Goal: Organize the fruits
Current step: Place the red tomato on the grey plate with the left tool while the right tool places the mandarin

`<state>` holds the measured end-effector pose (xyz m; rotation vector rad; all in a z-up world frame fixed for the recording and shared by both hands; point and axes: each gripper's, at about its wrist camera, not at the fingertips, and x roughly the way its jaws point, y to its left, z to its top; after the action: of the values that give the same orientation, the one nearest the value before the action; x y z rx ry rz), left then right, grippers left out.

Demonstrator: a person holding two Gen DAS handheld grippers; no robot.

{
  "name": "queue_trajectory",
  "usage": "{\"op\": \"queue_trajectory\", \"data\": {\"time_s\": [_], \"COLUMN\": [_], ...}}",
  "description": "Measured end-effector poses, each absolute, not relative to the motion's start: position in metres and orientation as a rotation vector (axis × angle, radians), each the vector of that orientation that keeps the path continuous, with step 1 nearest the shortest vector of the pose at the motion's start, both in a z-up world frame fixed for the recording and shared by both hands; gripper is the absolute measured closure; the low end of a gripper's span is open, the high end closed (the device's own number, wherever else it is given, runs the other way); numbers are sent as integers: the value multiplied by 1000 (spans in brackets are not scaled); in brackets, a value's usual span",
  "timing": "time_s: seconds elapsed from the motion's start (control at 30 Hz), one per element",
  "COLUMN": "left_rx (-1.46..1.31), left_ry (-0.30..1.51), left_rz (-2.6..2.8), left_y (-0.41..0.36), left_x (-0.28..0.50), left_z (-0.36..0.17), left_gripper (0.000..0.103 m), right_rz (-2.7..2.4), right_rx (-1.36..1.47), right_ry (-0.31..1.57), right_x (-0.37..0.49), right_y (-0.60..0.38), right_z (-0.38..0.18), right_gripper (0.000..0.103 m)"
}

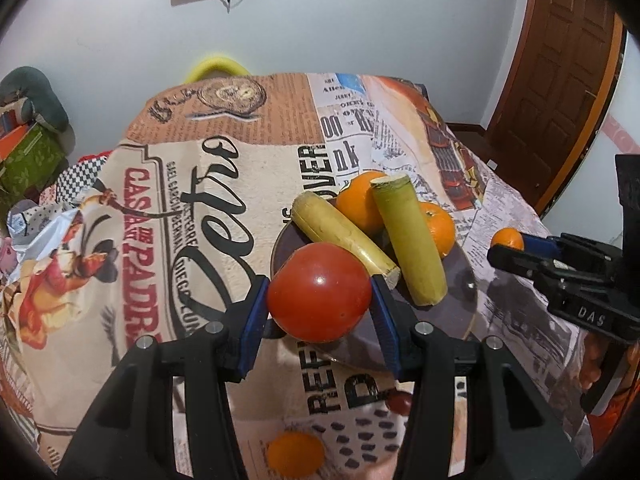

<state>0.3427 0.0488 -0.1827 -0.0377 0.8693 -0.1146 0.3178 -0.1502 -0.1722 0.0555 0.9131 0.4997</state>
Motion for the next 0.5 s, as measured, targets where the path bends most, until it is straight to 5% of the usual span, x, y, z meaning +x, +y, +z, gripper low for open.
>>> {"op": "queue_trajectory", "data": {"time_s": [0.5], "left_rx": [-38], "left_ry": [932], "left_rz": [-131], "left_y": [41], "left_x": [377], "left_z": [-212], "left_gripper": [54], "right_rz": [508], "right_rx": [70], "right_ry": [965], "right_x": [334], "right_y": [-144], "right_z": [-192], "right_gripper": [70]}}
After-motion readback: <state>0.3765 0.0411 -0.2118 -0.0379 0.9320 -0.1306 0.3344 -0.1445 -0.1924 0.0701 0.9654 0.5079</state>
